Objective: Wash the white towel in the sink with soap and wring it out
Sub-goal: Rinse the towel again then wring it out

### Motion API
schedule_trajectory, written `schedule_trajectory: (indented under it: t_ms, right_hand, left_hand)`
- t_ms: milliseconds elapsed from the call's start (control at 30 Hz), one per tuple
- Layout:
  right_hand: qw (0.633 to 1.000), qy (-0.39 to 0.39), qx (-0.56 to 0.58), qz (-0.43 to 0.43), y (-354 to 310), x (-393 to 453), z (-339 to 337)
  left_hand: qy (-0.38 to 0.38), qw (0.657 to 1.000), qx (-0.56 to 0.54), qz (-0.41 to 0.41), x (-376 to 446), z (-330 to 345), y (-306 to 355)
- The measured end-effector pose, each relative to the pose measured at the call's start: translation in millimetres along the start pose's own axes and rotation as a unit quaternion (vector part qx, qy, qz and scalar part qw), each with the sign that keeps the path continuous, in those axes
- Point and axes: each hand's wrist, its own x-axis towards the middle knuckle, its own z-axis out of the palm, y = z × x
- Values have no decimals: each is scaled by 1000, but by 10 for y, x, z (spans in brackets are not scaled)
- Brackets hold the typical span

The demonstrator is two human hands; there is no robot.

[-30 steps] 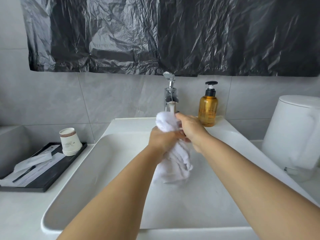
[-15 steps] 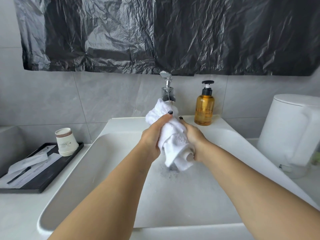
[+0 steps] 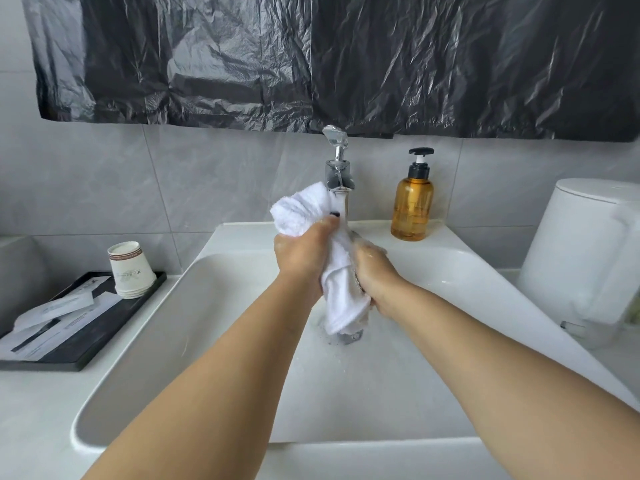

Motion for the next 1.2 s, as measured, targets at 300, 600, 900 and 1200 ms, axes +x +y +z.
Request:
schedule_trajectory:
  t_ms: [300,600,900,1200]
  right_hand:
    - [823,-220,-524,-23,99,-72,-91]
    - [727,-237,-639,-83,129,-117,79]
    - [991,-108,-13,74,218,30,-433]
    - [988,-88,114,51,-119,107,-166]
  left_hand:
    - [94,969,189,127,137,-142,69]
    - [89,986,129,61,181,-132,35]
    - [90,992,-65,-66,177,-159,10]
    - [-90,980,-151,-89,133,-130,69]
